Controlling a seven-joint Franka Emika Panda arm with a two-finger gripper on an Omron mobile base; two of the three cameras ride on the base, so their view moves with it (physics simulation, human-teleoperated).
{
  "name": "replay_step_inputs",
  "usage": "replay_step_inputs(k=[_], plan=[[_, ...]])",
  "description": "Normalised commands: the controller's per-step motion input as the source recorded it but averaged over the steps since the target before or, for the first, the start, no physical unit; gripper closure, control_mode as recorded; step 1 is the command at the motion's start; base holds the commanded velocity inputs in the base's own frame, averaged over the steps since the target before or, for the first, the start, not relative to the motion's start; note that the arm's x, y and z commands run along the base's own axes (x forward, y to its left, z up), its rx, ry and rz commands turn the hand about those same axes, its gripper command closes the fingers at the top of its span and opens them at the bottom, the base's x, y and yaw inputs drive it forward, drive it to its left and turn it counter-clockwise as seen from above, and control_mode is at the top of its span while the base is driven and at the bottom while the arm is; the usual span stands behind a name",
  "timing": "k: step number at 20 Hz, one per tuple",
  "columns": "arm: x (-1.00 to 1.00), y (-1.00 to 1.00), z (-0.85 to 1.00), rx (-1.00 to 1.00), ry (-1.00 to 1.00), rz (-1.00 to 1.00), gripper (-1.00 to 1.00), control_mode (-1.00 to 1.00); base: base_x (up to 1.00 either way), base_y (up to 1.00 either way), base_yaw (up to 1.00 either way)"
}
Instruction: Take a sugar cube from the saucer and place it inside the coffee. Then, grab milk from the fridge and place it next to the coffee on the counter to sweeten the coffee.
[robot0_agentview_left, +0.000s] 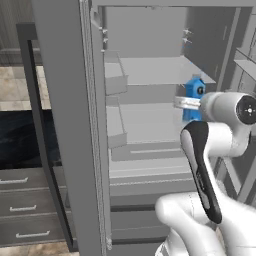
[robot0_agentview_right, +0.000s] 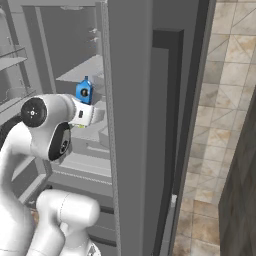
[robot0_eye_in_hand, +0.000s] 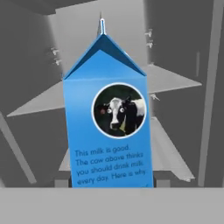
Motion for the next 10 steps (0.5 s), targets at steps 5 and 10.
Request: replay_step_inputs(k=[5,10], plan=[[-1.0,0.09,-0.53,0.0,0.06,0.0,1.0,-1.0,0.0,0.0,0.0],[-0.2,0.01,-0.09,0.0,0.01,0.0,1.0,1.0,-0.8,0.0,0.01]])
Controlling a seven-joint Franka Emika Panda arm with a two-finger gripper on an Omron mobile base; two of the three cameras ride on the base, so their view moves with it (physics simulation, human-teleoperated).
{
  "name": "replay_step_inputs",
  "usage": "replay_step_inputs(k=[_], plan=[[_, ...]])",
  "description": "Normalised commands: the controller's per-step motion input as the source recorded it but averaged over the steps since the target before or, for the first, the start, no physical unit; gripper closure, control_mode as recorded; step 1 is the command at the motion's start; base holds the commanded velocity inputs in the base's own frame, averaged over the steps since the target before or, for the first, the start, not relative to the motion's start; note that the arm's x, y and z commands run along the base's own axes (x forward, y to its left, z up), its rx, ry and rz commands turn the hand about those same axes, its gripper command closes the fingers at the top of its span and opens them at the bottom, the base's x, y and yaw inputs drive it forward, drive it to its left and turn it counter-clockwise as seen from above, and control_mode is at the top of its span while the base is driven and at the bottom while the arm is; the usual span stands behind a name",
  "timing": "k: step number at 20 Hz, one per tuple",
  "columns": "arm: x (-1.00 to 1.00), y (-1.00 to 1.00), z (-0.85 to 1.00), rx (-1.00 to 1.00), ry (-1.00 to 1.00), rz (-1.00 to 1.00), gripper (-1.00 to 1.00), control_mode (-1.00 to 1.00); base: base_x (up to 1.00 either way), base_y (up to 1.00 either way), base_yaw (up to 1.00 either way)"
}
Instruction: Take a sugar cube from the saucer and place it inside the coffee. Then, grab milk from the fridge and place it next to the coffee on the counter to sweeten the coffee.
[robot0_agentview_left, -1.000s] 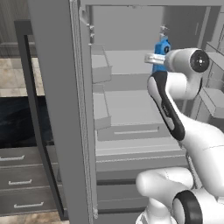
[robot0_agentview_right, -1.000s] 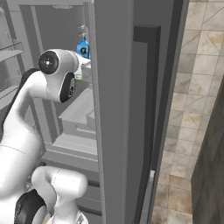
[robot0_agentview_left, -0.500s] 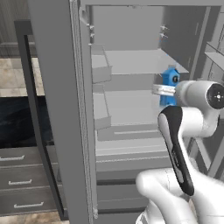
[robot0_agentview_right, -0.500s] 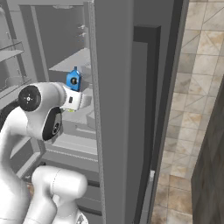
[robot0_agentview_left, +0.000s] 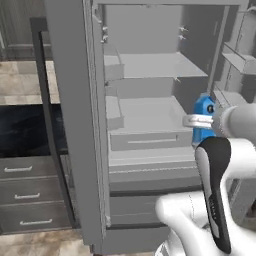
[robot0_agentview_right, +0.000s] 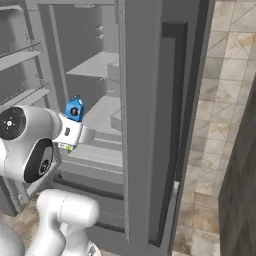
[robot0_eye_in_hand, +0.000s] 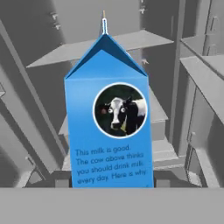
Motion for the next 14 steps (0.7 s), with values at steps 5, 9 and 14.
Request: replay_step_inputs(k=[5,9,14], plan=[[0.0,0.0,0.0,0.0,0.0,0.0,1.0,1.0,-1.0,0.13,0.25],[0.0,0.0,0.0,0.0,0.0,0.0,1.0,1.0,-0.94,0.61,0.73],[0.0,0.0,0.0,0.0,0.0,0.0,1.0,1.0,-0.54,0.79,0.9]])
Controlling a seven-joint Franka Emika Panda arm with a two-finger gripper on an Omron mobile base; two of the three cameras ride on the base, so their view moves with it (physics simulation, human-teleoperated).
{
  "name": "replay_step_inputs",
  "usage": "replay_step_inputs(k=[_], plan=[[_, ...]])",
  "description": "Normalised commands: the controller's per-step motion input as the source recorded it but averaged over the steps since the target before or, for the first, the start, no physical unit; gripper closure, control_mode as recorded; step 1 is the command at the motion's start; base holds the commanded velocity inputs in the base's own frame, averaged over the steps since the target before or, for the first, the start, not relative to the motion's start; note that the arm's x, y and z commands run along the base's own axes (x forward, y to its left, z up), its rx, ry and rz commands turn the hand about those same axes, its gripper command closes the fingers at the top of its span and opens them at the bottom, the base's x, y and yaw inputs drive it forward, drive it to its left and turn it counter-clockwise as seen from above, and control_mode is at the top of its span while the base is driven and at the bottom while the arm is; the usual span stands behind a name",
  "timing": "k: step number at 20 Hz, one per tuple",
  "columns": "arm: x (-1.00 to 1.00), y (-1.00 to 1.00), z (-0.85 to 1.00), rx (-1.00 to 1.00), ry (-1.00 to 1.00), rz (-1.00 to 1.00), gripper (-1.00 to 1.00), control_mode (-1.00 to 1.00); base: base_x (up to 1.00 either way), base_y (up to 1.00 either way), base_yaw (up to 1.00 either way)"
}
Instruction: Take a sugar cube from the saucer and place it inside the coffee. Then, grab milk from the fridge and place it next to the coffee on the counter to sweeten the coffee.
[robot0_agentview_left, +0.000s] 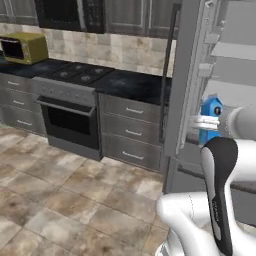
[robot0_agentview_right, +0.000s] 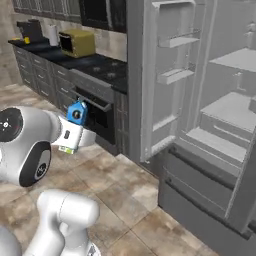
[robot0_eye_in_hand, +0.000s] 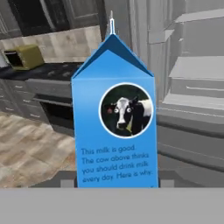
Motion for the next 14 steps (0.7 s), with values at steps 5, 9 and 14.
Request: replay_step_inputs(k=[5,9,14], plan=[[0.0,0.0,0.0,0.0,0.0,0.0,1.0,1.0,-0.01,0.8,0.84],[0.0,0.0,0.0,0.0,0.0,0.0,1.0,1.0,0.95,0.23,0.54],[0.0,0.0,0.0,0.0,0.0,0.0,1.0,1.0,1.0,-0.03,0.23]])
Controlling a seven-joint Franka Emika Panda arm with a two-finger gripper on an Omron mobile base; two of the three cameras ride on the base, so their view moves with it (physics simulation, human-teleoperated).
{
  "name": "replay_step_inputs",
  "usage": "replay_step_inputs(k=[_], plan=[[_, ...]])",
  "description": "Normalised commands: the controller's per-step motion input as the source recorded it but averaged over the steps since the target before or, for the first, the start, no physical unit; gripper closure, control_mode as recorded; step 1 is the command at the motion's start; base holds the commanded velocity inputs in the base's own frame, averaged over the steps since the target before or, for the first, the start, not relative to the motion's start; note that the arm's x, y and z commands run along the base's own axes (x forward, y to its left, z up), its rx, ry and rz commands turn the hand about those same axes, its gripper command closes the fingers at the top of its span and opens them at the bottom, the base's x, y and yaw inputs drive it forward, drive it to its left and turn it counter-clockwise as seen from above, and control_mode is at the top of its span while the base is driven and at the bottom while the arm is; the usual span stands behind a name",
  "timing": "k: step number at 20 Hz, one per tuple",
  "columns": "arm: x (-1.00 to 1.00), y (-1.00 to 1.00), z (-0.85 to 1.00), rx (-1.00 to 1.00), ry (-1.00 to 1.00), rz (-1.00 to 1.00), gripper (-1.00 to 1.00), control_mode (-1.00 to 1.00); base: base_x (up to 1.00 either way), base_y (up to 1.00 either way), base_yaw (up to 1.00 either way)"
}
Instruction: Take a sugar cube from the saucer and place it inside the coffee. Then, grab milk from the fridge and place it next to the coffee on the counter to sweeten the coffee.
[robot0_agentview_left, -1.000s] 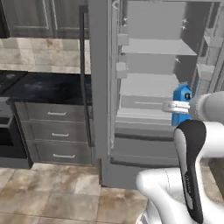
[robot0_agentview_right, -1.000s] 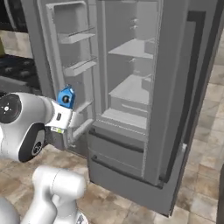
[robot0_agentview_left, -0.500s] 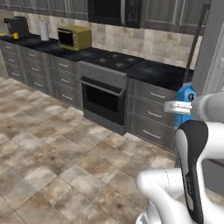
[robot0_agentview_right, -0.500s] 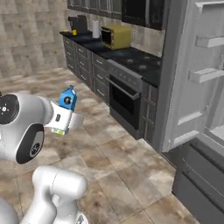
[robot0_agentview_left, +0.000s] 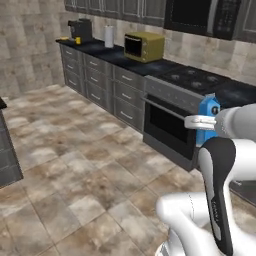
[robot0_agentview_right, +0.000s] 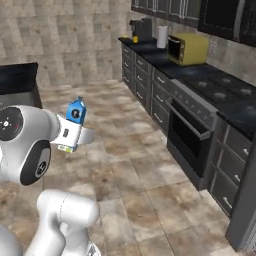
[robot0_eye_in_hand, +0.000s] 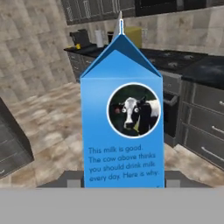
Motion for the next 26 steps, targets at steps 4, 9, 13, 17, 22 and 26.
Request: replay_step_inputs(k=[4,9,13,17,22,26], plan=[[0.0,0.0,0.0,0.0,0.0,0.0,1.0,1.0,1.0,-0.03,0.16],[0.0,0.0,0.0,0.0,0.0,0.0,1.0,1.0,1.0,0.0,0.12],[0.0,0.0,0.0,0.0,0.0,0.0,1.0,1.0,1.0,-0.04,0.07],[0.0,0.0,0.0,0.0,0.0,0.0,1.0,1.0,1.0,-0.01,0.02],[0.0,0.0,0.0,0.0,0.0,0.0,1.0,1.0,1.0,-0.06,0.0],[0.0,0.0,0.0,0.0,0.0,0.0,1.0,1.0,1.0,-0.12,-0.07]])
